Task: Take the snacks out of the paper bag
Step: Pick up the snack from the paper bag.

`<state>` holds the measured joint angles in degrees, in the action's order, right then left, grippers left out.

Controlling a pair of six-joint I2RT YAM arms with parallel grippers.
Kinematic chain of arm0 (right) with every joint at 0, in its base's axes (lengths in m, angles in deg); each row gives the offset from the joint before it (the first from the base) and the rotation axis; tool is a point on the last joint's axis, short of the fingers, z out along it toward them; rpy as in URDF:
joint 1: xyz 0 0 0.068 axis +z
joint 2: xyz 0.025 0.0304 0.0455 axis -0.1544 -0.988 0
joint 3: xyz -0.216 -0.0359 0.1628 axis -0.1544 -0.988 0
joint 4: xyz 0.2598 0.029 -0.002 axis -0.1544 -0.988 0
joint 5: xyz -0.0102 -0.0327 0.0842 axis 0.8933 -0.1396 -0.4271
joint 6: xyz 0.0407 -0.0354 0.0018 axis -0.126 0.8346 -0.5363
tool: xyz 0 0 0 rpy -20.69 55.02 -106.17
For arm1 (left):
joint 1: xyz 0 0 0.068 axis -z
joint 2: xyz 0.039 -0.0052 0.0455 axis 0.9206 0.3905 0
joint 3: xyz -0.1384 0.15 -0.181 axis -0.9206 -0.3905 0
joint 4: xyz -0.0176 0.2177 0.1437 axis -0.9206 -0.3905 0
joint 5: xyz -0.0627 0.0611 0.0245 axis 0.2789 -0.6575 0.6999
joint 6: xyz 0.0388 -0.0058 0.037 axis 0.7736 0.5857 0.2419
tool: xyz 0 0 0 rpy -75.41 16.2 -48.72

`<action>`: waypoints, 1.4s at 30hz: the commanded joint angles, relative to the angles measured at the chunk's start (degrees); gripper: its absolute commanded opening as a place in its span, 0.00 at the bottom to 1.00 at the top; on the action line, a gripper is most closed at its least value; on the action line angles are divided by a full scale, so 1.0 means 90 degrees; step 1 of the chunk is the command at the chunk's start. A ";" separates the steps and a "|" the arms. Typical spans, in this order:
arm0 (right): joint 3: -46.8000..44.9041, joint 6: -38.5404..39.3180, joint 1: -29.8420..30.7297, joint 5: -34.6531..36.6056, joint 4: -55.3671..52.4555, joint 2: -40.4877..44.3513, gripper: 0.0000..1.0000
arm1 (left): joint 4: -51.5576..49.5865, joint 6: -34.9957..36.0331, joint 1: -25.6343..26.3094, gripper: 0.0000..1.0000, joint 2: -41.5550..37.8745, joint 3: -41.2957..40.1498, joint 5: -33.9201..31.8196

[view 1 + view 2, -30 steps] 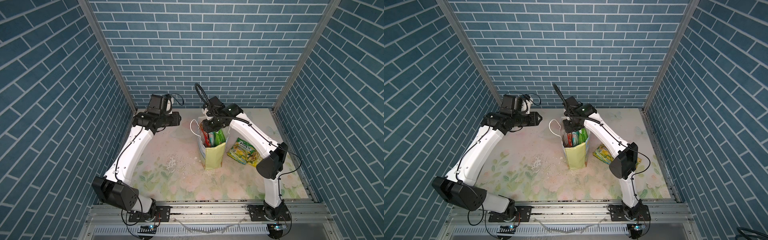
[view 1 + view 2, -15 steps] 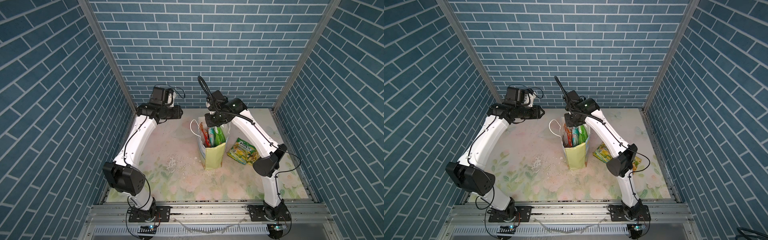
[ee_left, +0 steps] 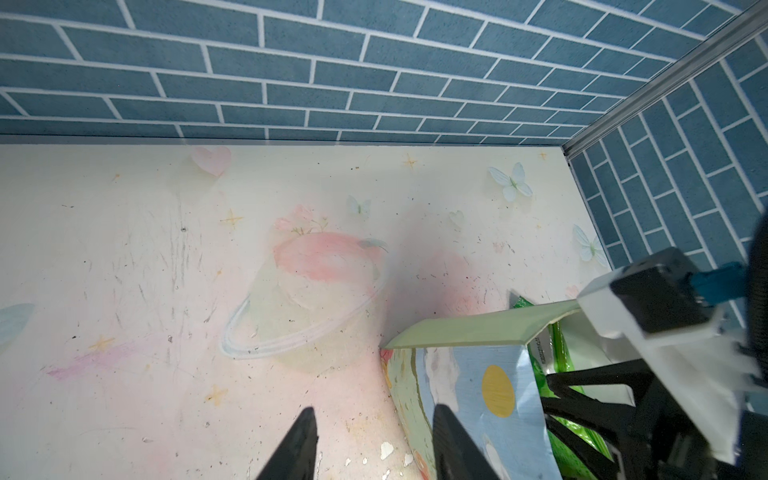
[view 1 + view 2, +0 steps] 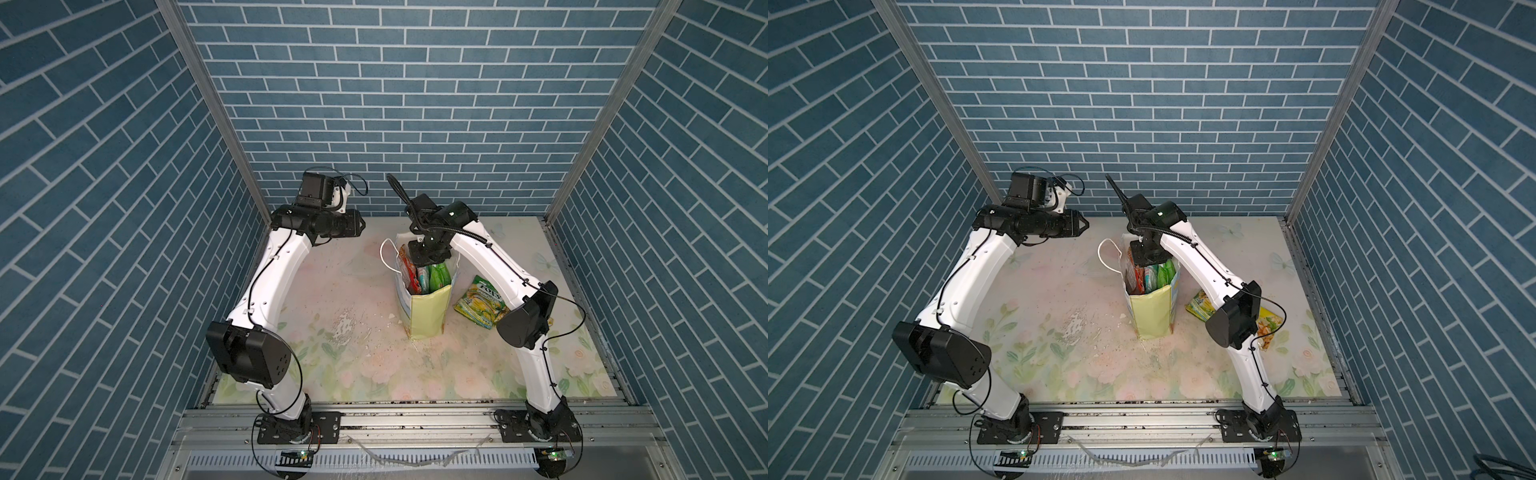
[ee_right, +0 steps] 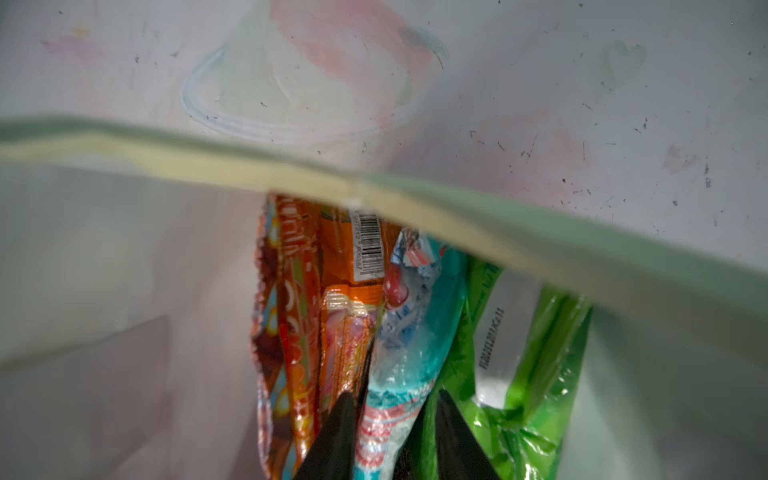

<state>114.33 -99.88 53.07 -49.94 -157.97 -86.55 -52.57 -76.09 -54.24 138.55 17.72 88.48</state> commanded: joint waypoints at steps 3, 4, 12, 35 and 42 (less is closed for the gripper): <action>-0.0081 -0.0134 0.0000 -0.0052 -0.0270 0.0117 0.35 | -0.0023 0.0022 -0.0033 0.47 -0.0053 -0.0004 0.0086; -0.0082 -0.0120 0.0000 -0.0062 -0.0252 0.0098 0.35 | -0.0002 0.0006 -0.0033 0.47 -0.0066 -0.0036 0.0088; -0.0041 -0.0048 -0.0007 -0.0140 -0.0153 -0.0054 0.38 | 0.0119 -0.0072 -0.0034 0.47 -0.0221 -0.0263 0.0078; -0.0474 0.0213 -0.0005 0.0004 0.0232 -0.0154 0.00 | 0.0187 -0.0154 -0.0045 0.47 -0.0702 -0.0748 -0.0135; -0.0398 0.0400 -0.0006 0.0203 0.0332 0.0294 0.00 | 0.0244 -0.0192 -0.0034 0.47 -0.0712 -0.0774 -0.0136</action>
<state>110.52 -98.09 53.07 -49.65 -154.77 -87.62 -51.24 -77.52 -54.30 133.20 11.29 87.83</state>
